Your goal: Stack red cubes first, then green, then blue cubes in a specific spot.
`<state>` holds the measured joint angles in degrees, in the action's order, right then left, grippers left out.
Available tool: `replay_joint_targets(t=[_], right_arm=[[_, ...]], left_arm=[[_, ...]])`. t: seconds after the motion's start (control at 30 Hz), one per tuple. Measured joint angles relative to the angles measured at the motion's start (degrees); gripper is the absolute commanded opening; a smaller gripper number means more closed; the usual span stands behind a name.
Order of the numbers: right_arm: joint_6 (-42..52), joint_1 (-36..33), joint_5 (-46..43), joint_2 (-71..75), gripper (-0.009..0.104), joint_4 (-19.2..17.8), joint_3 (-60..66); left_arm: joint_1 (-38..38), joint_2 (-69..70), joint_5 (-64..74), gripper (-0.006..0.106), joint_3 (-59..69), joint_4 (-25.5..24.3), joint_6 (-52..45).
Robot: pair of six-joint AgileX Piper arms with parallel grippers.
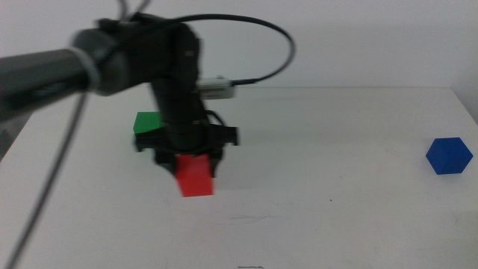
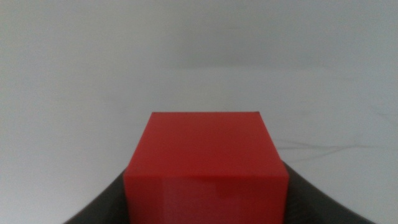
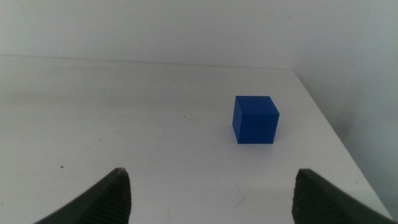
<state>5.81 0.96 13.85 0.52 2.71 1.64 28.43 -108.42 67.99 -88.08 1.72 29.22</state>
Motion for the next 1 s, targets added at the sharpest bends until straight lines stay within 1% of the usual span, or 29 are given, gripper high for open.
replay_joint_targets(t=[0.23,0.43,0.6,1.0], right_arm=[[0.0,0.0,0.0,0.0,0.067,0.0,0.0],[0.0,0.0,0.0,0.0,0.067,0.0,0.0],[0.0,0.0,0.0,0.0,0.067,0.0,0.0],[0.0,0.0,0.0,0.0,0.067,0.0,0.0]], left_arm=[[6.23,-10.16,1.78,0.018,-12.67,0.28,1.46],[9.41,-16.18,1.84,0.018,-20.33,1.3,2.45],[9.69,-18.68,1.89,0.018,-22.16,3.03,2.6],[9.64,-21.09,1.97,0.018,-22.23,3.08,2.58]])
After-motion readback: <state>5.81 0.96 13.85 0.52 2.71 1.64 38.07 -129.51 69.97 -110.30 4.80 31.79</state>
